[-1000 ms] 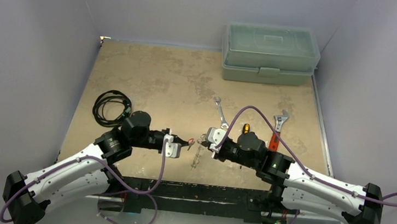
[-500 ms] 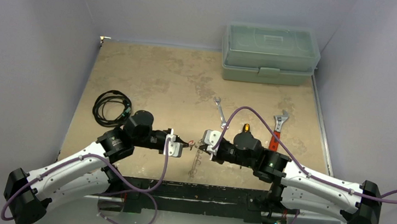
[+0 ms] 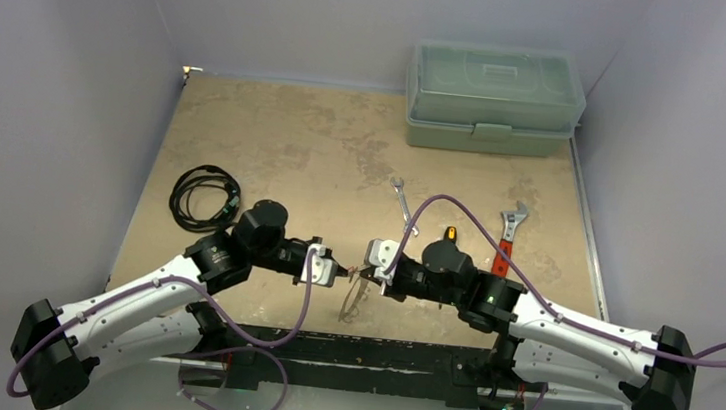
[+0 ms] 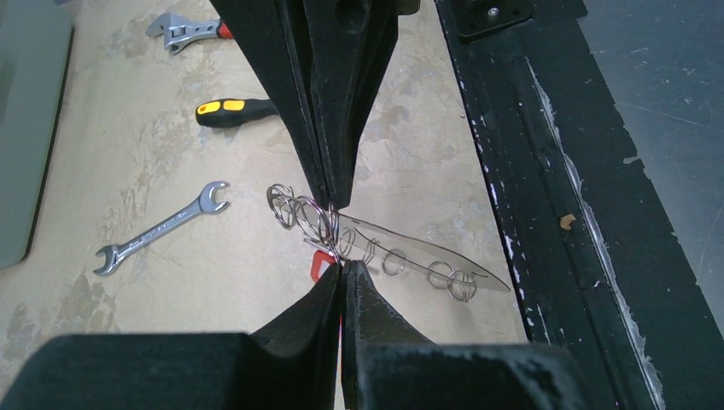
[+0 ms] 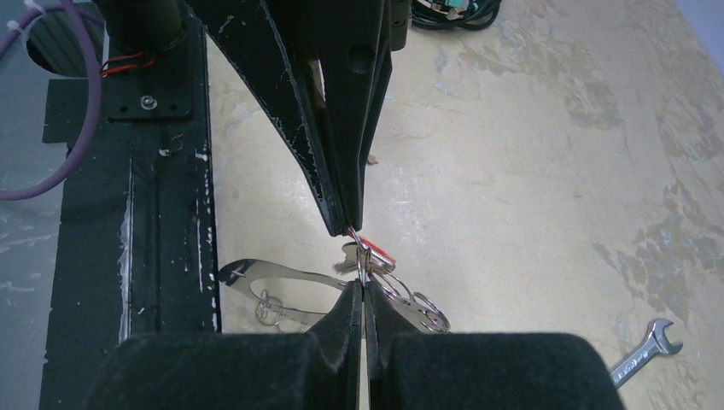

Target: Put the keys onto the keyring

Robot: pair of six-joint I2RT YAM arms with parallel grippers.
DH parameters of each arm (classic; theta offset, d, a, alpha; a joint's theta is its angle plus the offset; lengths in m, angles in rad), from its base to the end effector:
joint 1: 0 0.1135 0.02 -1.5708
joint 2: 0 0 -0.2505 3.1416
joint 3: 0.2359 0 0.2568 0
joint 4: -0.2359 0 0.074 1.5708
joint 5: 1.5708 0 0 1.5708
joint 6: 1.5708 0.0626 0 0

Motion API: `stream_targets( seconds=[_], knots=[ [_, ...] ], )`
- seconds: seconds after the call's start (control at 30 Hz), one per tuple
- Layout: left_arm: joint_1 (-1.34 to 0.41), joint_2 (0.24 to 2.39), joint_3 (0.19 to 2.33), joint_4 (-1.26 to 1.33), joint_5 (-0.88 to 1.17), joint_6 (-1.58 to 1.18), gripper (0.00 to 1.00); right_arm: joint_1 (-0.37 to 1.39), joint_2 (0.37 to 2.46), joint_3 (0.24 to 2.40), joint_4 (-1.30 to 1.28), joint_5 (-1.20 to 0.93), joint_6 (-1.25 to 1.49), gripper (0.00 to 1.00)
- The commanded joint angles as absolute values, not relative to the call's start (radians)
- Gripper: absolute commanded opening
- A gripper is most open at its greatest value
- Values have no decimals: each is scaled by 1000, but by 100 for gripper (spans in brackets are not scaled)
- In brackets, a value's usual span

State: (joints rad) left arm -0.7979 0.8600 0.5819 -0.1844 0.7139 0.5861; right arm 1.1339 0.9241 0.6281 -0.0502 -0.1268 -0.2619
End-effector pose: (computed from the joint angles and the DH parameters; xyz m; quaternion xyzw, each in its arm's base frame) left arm 0.1255 -0.1873 0.2384 0.6500 0.4961 -0.3476 0.4589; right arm 0.1001 0.2330 0.2518 -0.5527 0.6023 0.2892 0.4980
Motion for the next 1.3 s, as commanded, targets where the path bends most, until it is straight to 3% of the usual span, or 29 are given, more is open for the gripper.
stream_targets(
  seconds=[0.0,1.27],
  knots=[
    [-794,854,622,-143,774,580,0,1138,935,669,-3,-162,-253,0],
    [-801,785,572,-149,657,667,0,1138,970,694,-80,-304,-246,0]
  ],
)
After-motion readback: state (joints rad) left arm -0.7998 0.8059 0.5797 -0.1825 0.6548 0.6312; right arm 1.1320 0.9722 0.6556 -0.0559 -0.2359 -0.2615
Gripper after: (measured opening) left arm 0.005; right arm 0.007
